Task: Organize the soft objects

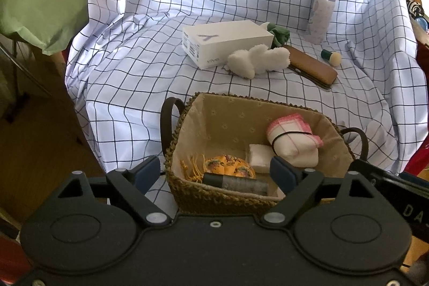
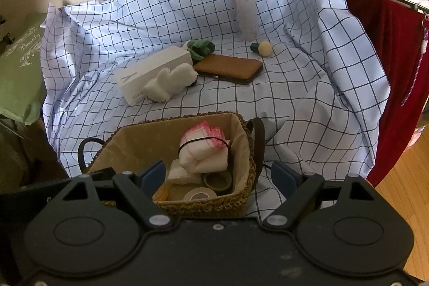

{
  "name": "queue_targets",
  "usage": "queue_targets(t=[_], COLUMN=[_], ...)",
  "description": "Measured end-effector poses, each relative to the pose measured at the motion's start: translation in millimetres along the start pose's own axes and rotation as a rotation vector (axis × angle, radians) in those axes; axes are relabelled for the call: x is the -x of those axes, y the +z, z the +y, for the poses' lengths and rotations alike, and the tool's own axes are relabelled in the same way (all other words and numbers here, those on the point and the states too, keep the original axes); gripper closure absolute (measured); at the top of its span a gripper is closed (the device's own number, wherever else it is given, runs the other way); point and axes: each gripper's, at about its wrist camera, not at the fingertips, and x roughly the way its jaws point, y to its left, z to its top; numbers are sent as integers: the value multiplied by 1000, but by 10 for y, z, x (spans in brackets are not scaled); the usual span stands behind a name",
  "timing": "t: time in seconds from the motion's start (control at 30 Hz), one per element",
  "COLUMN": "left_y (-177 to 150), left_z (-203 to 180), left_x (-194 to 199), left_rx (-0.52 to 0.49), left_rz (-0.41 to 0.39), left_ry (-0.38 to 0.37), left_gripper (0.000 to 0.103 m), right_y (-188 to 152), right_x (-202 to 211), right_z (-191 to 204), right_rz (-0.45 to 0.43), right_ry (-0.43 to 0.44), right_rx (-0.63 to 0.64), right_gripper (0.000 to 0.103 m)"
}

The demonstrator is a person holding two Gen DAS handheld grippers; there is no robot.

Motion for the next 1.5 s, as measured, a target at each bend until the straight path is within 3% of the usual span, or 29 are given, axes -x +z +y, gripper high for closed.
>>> queue_targets(t=[0.33, 0.97, 1.5], left_y=[162, 596, 934], left_z=[-133, -306, -552], left_x=[-121, -633, -1071], left_rx=[-66, -88, -99], left_rz=[-12, 78, 144], left_ry=[64, 31, 28], left_gripper=[12, 11, 11], right_y=[163, 554, 920], right_x=[-249, -758, -1062], right_z=[-150, -237, -263], right_rz=[57, 148, 165], right_ry=[23, 75, 88], right_rx=[-36, -16, 2], right_gripper=[16, 16, 16])
